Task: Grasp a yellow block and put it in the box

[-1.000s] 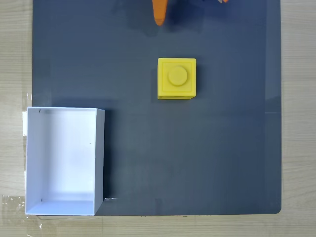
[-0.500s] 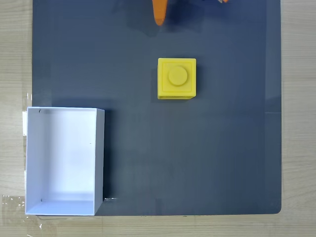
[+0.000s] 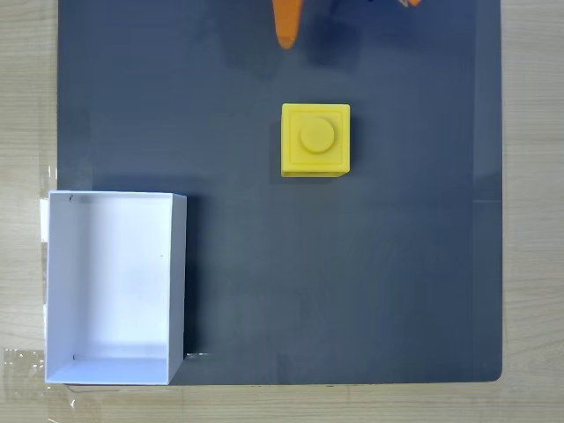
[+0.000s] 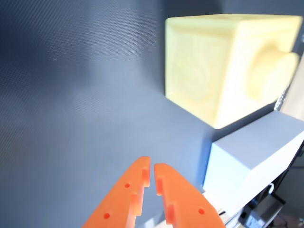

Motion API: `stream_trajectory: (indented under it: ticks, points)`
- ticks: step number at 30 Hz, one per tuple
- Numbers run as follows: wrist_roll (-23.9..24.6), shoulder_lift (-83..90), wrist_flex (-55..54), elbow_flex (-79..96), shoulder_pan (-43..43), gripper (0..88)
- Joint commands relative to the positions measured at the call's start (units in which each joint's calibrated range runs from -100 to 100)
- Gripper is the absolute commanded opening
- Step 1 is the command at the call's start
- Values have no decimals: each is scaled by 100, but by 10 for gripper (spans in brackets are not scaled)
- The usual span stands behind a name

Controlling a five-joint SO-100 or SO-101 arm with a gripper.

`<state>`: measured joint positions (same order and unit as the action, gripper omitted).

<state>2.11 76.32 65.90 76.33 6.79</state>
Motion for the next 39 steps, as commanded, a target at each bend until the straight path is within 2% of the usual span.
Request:
stream_trajectory:
  ticks: [1, 10, 17, 19, 22, 28, 31, 39]
  points:
    - [-12, -1547, 138, -1776, -191, 14]
    - [-33, -4657, 1944, -6281, -376, 14]
    - [-106, -6394, 2642, -8217, -317, 23]
    - [-290, -6750, 2947, -8506, -317, 65]
    - [-463, -7140, 3357, -8696, -317, 181]
    - [-757, -7581, 3375, -8615, -174, 390]
    - [-899, -7962, 3375, -8615, -174, 431]
    - [-878, -8911, 3375, -8606, -250, 434]
